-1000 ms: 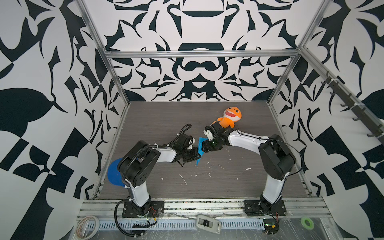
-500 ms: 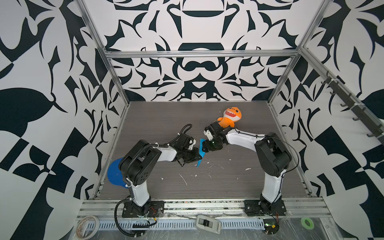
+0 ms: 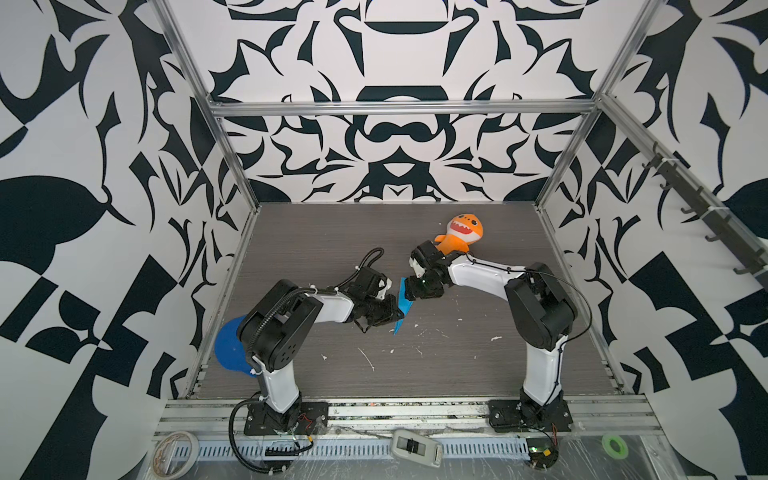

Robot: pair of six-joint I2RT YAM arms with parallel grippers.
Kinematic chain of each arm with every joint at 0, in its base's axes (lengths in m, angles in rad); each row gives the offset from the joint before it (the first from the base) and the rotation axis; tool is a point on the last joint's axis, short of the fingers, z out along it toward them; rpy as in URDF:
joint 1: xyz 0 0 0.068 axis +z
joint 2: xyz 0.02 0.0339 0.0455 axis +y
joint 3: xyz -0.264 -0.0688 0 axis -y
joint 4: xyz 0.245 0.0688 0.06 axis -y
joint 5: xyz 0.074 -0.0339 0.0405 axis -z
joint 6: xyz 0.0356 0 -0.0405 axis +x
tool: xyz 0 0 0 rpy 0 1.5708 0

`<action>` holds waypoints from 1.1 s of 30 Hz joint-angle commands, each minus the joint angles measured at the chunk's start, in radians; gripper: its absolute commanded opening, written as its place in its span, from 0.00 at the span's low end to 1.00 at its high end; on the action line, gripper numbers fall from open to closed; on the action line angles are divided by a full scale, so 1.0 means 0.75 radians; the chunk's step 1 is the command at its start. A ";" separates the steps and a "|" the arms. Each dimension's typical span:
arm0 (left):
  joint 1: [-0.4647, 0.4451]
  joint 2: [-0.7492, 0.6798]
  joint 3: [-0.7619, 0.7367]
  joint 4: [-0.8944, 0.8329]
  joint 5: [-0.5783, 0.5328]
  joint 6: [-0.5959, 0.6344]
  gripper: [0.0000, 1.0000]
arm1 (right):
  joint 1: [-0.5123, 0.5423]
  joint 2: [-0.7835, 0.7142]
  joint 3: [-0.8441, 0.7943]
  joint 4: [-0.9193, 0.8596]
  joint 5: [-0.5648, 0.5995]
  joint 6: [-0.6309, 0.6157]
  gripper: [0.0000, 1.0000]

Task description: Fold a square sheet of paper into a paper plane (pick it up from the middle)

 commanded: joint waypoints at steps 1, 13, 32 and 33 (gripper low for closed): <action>0.009 -0.038 -0.004 -0.013 -0.023 0.009 0.13 | 0.004 0.099 -0.029 -0.152 0.118 0.054 0.63; 0.009 -0.075 -0.014 -0.046 -0.079 0.022 0.17 | 0.029 0.144 -0.033 -0.180 0.172 0.088 0.61; 0.008 -0.040 0.009 -0.140 -0.155 0.052 0.12 | 0.036 0.172 -0.052 -0.193 0.201 0.105 0.56; 0.009 -0.041 0.010 -0.145 -0.161 0.051 0.13 | 0.035 0.172 -0.054 -0.192 0.205 0.104 0.55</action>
